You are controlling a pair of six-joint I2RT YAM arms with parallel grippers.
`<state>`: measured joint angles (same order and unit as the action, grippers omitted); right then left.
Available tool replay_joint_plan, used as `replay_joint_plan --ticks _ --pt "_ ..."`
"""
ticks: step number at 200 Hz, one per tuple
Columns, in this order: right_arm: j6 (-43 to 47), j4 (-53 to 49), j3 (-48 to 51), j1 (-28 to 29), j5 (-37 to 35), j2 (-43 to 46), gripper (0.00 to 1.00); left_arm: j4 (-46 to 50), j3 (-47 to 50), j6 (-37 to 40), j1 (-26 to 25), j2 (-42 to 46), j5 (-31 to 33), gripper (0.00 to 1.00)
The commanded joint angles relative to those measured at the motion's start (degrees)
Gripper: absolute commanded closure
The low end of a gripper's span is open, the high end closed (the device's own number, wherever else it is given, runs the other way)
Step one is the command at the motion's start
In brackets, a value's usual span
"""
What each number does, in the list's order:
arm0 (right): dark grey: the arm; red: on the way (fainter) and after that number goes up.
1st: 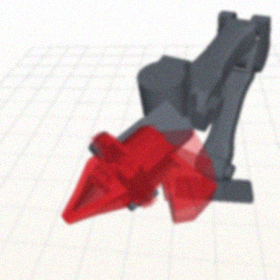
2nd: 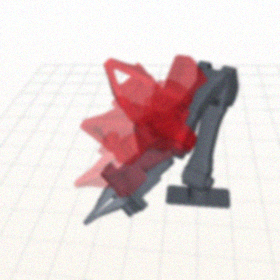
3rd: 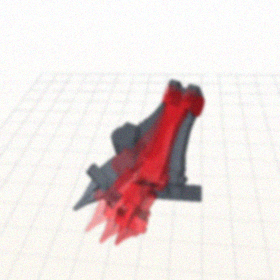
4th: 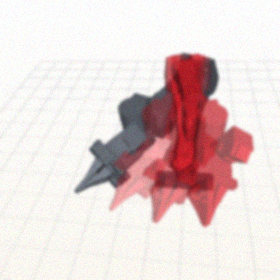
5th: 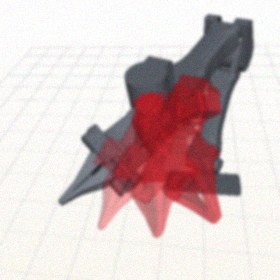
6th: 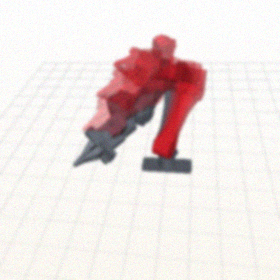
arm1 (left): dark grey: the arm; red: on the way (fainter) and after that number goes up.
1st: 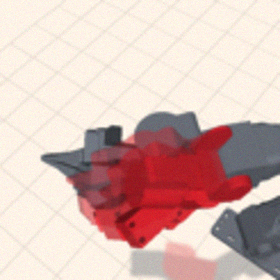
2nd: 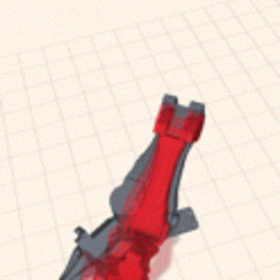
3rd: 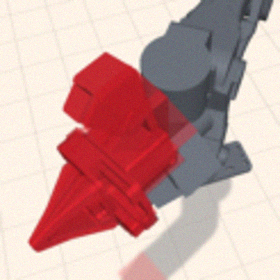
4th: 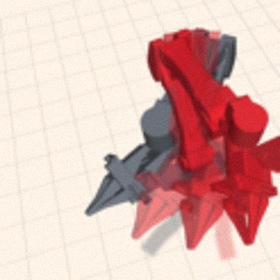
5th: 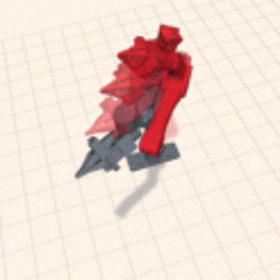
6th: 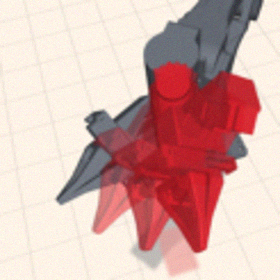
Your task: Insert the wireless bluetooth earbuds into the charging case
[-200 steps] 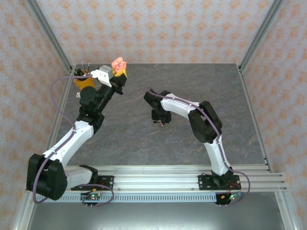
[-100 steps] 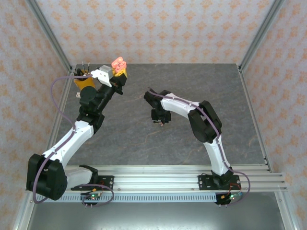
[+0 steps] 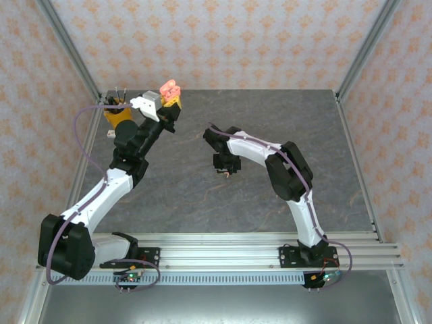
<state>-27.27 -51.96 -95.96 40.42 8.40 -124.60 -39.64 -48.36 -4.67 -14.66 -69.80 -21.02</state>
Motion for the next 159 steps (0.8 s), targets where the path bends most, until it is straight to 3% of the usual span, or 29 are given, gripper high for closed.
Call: replay_joint_plan --ticks 1,93,159 --pt "0.47 0.17 2.37 -1.23 -3.89 1.52 0.73 0.02 -2.40 0.27 -0.61 -0.03 -1.10 1.00" --pt "0.39 1.85 5.57 -1.31 -7.19 7.35 0.74 0.85 -3.22 0.70 -1.20 -0.18 -0.92 1.00" --pt "-0.65 4.88 7.94 -1.66 -11.48 17.60 0.74 1.90 -4.15 1.32 -1.60 -0.12 -2.70 1.00"
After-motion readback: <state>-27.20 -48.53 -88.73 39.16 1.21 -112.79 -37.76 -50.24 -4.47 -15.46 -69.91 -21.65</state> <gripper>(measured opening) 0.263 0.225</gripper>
